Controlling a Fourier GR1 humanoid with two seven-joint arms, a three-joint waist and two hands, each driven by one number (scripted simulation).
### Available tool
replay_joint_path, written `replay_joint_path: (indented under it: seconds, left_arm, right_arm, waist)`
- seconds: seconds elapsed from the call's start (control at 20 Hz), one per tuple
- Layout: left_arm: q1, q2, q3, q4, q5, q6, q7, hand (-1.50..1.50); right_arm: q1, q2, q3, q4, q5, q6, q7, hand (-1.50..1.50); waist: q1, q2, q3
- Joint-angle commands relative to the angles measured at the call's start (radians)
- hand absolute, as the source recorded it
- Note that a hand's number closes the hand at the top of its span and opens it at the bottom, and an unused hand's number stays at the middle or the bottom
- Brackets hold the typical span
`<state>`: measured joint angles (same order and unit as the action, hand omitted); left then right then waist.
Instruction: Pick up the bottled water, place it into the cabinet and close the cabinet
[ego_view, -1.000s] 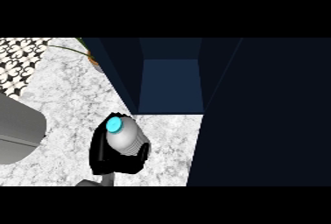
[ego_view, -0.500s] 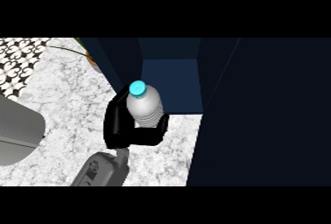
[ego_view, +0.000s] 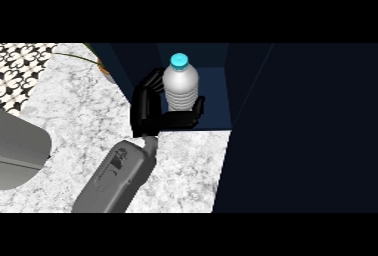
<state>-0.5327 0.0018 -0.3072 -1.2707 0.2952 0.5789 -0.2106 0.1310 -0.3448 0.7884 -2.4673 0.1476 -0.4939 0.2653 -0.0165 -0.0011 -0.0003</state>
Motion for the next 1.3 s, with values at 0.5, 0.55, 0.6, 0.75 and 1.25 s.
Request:
replay_joint_path:
  seconds: [0.5, 0.55, 0.6, 0.75, 1.25]
  left_arm:
    - [-0.303, -0.002, 0.056, 0.467, 0.011, 0.087, -0.076, 1.50]
    - [-0.329, -0.002, 0.109, 0.522, -0.001, 0.052, -0.075, 1.50]
    - [-0.393, -0.002, 0.122, 0.542, -0.030, 0.067, -0.017, 1.50]
    - [-0.396, -0.002, 0.117, 0.632, 0.009, 0.080, -0.104, 1.50]
    - [-0.516, -0.002, 0.190, 0.919, -0.067, 0.123, -0.170, 1.50]
  right_arm:
    - [0.028, -0.023, 0.034, -0.098, 0.058, 0.006, 0.029, -1.50]
    - [0.008, -0.035, -0.008, -0.096, 0.028, 0.022, 0.023, -1.50]
    - [0.037, -0.043, -0.011, -0.090, -0.002, 0.023, -0.010, -1.50]
    - [0.041, -0.039, -0.005, -0.050, -0.004, 0.025, -0.056, -1.50]
    - [0.074, -0.052, 0.034, -0.039, 0.004, 0.007, -0.097, -1.50]
  waist:
    - [-0.018, 0.004, 0.000]
    - [-0.014, 0.006, 0.000]
    - [-0.012, 0.004, 0.001]
    - [-0.017, 0.006, 0.000]
    - [-0.024, 0.010, 0.000]
